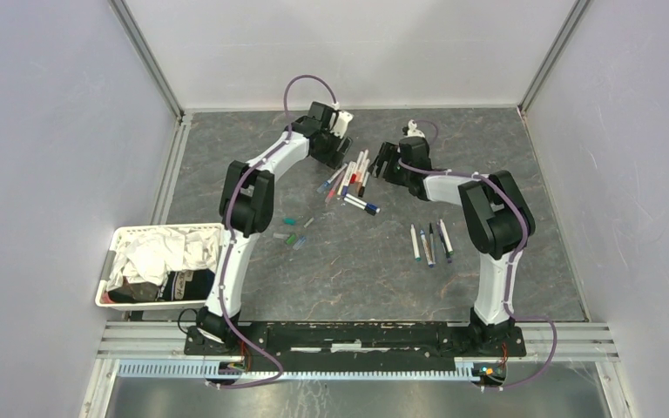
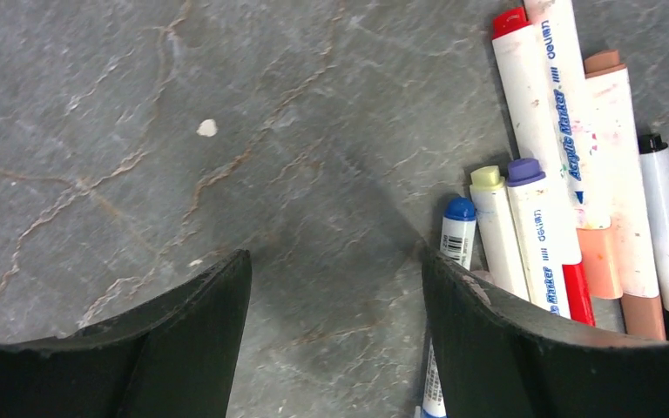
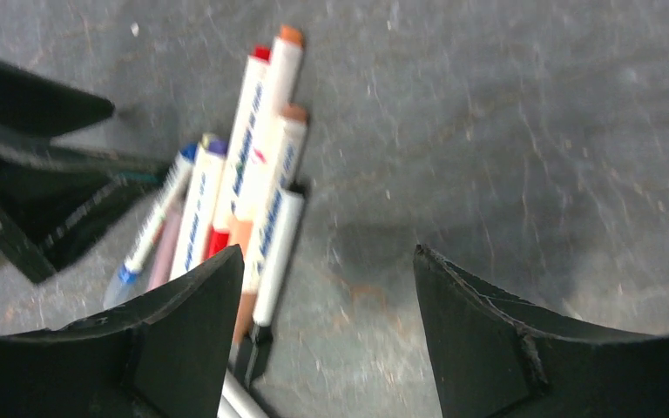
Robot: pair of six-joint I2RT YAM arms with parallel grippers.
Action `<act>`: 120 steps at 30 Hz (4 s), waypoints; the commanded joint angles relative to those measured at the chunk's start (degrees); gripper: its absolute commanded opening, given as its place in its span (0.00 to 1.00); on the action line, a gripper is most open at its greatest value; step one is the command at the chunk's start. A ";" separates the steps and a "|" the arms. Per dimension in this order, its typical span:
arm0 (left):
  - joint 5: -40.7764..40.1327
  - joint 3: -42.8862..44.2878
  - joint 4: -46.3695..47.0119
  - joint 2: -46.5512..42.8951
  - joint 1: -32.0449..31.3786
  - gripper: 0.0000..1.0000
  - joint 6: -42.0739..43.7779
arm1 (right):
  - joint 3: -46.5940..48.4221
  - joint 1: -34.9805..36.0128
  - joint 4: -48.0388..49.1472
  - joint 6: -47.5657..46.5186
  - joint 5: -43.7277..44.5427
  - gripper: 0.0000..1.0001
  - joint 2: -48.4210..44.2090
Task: Open the pen caps
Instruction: Adjust the pen at the center of the board, then pick up the pen from the center of the board.
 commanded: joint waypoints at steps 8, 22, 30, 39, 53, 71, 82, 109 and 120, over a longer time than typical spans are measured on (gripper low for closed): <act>2.09 -5.32 0.18 -1.11 -0.59 0.77 -1.37 | 15.88 0.02 -3.95 2.15 -3.02 0.76 12.94; 7.04 -18.41 2.58 -8.55 -2.72 0.77 -3.26 | -0.65 4.60 3.87 2.93 -5.40 0.74 4.08; 9.38 -21.44 2.94 -9.87 -4.09 0.76 -4.23 | -4.56 4.69 4.16 1.36 -4.52 0.74 0.24; 9.23 -17.60 -1.49 -14.76 1.85 0.80 -2.99 | -9.56 3.08 -0.52 -7.62 -0.50 0.77 -8.47; 8.48 -28.96 -7.09 -39.44 8.65 1.00 2.65 | -15.72 3.49 5.11 -17.74 -10.91 0.75 -10.83; 5.43 -35.07 -11.91 -53.08 12.17 1.00 4.76 | -21.19 6.48 9.16 -20.06 -19.50 0.64 -10.70; 7.43 -34.21 -13.05 -53.52 12.08 1.00 3.74 | -32.58 9.76 10.89 -18.91 -11.67 0.60 -21.48; -0.47 -34.24 -10.63 -61.42 12.04 1.00 7.67 | -11.53 16.34 -8.04 -29.99 3.79 0.42 -10.02; 1.73 -34.28 -12.16 -63.10 12.08 1.00 8.39 | -10.06 21.06 -12.36 -35.54 11.24 0.40 -9.67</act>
